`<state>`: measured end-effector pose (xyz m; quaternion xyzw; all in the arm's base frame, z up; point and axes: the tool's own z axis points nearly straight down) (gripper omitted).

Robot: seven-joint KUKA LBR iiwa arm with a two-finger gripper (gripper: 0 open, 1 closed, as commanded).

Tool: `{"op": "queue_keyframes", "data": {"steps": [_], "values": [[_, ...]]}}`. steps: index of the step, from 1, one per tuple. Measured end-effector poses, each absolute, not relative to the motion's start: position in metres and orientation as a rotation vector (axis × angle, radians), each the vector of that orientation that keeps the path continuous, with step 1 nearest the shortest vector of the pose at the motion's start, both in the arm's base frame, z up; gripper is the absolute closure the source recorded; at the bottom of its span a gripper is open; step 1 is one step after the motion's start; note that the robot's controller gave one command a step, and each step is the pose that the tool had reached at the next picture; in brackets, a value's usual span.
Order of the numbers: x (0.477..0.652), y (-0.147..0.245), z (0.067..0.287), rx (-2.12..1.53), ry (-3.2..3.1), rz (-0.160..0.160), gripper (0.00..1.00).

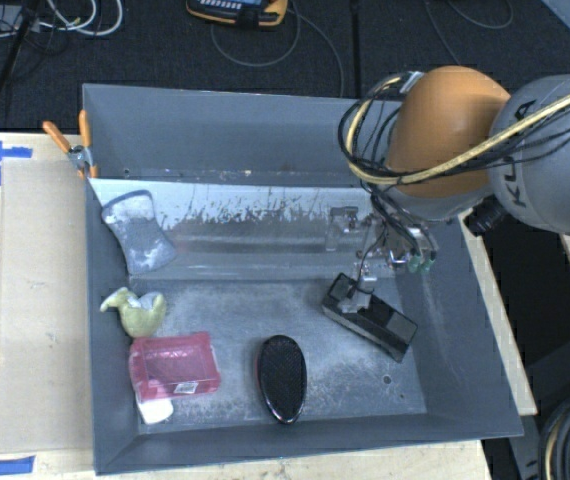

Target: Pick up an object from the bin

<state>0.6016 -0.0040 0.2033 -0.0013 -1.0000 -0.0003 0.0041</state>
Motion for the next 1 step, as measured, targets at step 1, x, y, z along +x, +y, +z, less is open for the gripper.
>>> {"op": "queue_keyframes", "data": {"steps": [1], "values": [[0.6029, -0.004, 0.2083, -0.004, -3.141, -0.001, 0.0]]}}
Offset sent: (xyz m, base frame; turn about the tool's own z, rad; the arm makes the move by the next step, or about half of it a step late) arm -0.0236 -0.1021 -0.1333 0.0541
